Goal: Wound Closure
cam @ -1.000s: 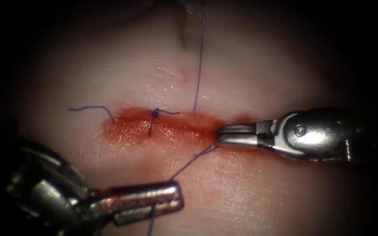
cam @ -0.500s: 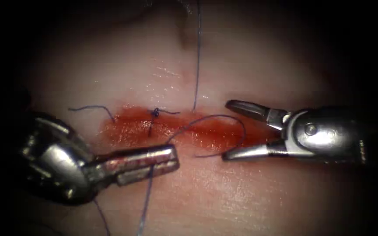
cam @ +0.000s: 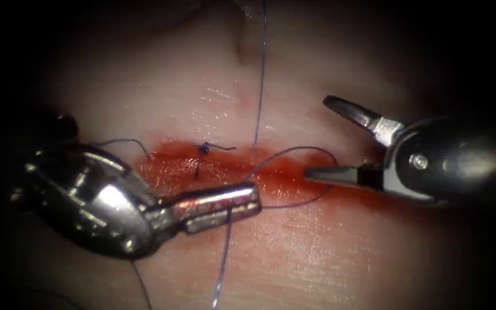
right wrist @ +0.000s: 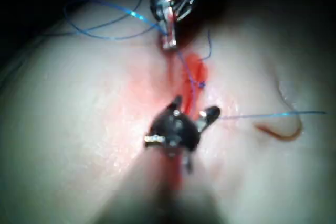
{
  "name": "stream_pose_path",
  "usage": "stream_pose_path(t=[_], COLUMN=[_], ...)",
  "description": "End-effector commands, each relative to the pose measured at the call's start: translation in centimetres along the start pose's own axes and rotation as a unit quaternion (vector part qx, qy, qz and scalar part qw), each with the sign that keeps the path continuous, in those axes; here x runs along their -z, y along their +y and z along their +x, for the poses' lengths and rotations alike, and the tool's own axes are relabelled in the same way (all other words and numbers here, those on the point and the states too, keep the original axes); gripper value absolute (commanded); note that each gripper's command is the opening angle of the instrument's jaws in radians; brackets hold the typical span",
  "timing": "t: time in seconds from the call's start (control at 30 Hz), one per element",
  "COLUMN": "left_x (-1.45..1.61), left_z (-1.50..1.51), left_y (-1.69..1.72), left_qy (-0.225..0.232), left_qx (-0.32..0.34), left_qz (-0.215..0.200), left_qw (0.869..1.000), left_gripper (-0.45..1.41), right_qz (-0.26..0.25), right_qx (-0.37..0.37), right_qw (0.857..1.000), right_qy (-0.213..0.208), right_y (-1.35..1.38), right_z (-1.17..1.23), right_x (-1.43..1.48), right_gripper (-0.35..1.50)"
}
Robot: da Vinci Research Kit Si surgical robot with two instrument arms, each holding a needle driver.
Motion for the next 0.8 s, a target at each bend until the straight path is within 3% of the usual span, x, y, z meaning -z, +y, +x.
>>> stream_pose_path(t=[0.03,0.3,0.5,0.67,0.7,0.73,0.8], left_x=[-0.04,-0.04,-0.02,0.0,0.0,0.0,0.0], left_z=[-0.02,-0.02,0.02,0.03,0.03,0.03,0.03], left_y=[0.08,0.08,0.08,0.08,0.08,0.08,0.08], left_qy=[0.001,0.001,0.002,0.002,0.003,0.003,0.002], left_qx=[0.002,0.002,0.002,0.003,0.003,0.003,0.003], left_qz=[-0.001,-0.002,-0.002,-0.003,-0.003,-0.003,-0.003], left_qw=[1.0,1.0,1.0,1.0,1.0,1.0,1.0], left_gripper=[-0.45,-0.45,-0.45,-0.45,-0.45,-0.45,-0.45], right_qz=[0.007,0.033,0.035,0.037,0.041,0.041,0.048], right_qx=[0.015,0.115,0.168,0.199,0.201,0.201,0.205], right_qw=[1.0,0.993,0.985,0.979,0.978,0.978,0.977], right_qy=[-0.001,-0.022,-0.025,-0.032,-0.036,-0.036,-0.044], right_y=[-0.15,-0.42,-0.46,-0.45,-0.47,-0.47,-0.51], right_z=[0.12,0.32,0.29,0.23,0.2,0.2,0.15], right_x=[-0.08,-0.25,-0.31,-0.33,-0.35,-0.35,-0.38], right_gripper=[1.35,1.11,0.78,0.72,0.41,0.41,-0.35])
